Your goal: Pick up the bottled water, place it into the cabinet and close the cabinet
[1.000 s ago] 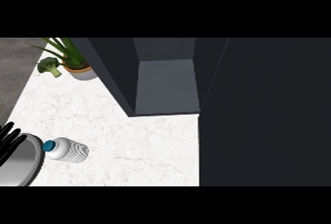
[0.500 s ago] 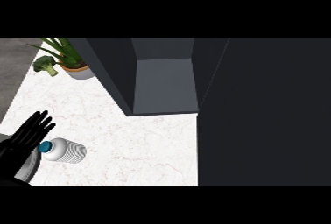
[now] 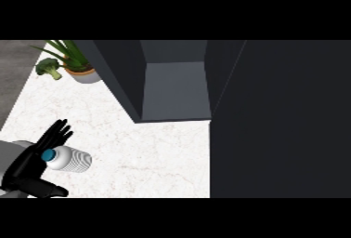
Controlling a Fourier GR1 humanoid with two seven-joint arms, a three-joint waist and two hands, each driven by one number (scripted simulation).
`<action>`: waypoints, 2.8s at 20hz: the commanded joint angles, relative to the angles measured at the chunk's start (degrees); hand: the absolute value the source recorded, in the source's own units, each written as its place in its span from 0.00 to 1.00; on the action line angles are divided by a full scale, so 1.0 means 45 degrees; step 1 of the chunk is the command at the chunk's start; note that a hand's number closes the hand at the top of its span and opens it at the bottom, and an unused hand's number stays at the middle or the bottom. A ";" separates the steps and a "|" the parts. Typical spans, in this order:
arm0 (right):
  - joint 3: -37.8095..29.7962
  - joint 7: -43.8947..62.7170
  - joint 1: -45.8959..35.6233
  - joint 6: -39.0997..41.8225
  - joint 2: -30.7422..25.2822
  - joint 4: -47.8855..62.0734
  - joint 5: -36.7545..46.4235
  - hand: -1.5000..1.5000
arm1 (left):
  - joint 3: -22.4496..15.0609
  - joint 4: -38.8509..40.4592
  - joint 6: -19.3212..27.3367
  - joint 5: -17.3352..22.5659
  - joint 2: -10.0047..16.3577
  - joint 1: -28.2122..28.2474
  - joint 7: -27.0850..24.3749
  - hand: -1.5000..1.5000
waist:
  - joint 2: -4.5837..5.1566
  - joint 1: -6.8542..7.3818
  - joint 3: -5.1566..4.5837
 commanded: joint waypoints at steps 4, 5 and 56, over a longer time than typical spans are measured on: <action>-0.0313 0.0591 0.1066 -0.0113 -0.0085 -0.2171 -0.2013 0.00 | -0.0104 0.3504 0.0043 -0.0613 0.0173 -0.1104 -0.2251 0.00 | 0.0011 0.0022 -0.0002; -0.0192 0.0543 0.1025 -0.0100 -0.0103 -0.2149 -0.2011 0.00 | -0.0240 0.3746 -0.0115 -0.0791 0.0176 -0.0726 -0.3010 0.00 | 0.0022 0.0039 -0.0015; -0.2162 -0.0816 0.2524 -0.0153 -0.1567 -0.2080 -0.3435 0.00 | -0.4781 -0.1317 0.8154 0.3421 -0.3223 -0.2110 -0.0873 1.00 | -0.0149 0.0420 0.0053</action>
